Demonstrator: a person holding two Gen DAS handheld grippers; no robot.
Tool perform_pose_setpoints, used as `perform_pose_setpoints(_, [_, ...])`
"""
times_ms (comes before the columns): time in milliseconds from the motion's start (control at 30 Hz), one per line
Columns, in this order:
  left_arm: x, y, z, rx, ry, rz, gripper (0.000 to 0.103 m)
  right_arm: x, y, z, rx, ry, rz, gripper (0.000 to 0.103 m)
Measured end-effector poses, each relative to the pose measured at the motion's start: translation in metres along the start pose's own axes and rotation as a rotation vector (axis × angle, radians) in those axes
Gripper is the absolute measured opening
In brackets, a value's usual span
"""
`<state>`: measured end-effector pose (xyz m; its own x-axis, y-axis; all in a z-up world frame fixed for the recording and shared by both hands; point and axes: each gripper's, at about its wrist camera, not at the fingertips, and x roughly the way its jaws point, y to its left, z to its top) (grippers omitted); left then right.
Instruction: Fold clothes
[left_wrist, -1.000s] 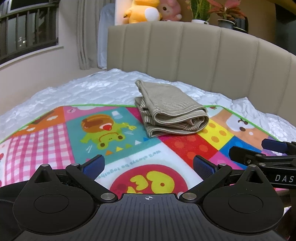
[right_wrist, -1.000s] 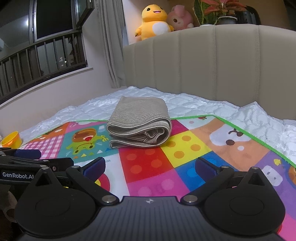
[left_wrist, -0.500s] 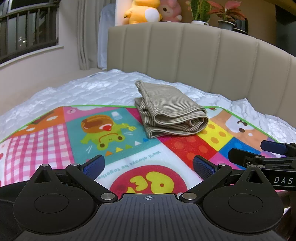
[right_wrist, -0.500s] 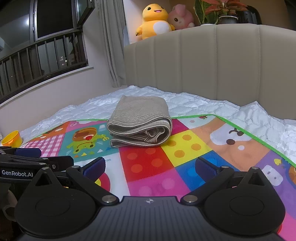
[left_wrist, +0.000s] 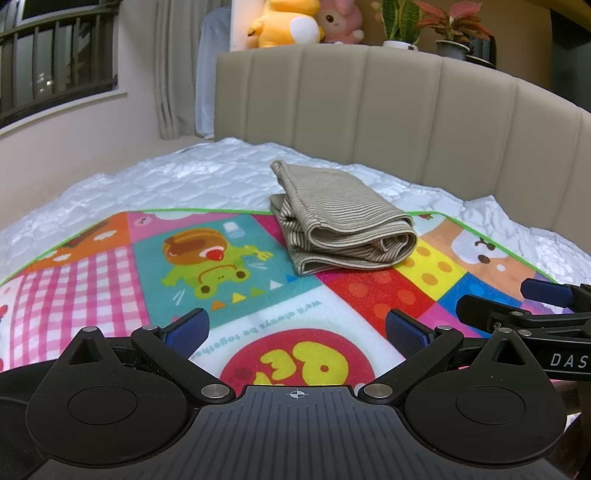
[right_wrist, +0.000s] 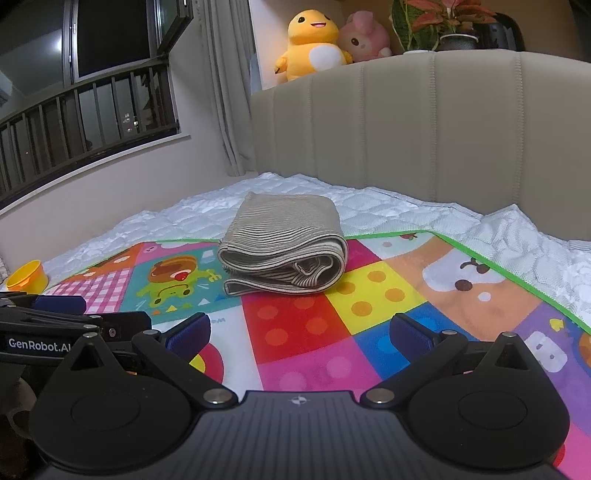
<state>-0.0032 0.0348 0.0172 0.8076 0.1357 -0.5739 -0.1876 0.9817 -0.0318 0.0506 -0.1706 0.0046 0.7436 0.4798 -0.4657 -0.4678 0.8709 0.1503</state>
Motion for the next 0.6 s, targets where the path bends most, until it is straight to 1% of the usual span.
perform_pose_setpoints(600, [-0.0002,0.0006,0.0003,0.001,-0.001,0.0,0.103,0.0004,-0.0002,-0.0002,0.005,0.002,0.002,0.103])
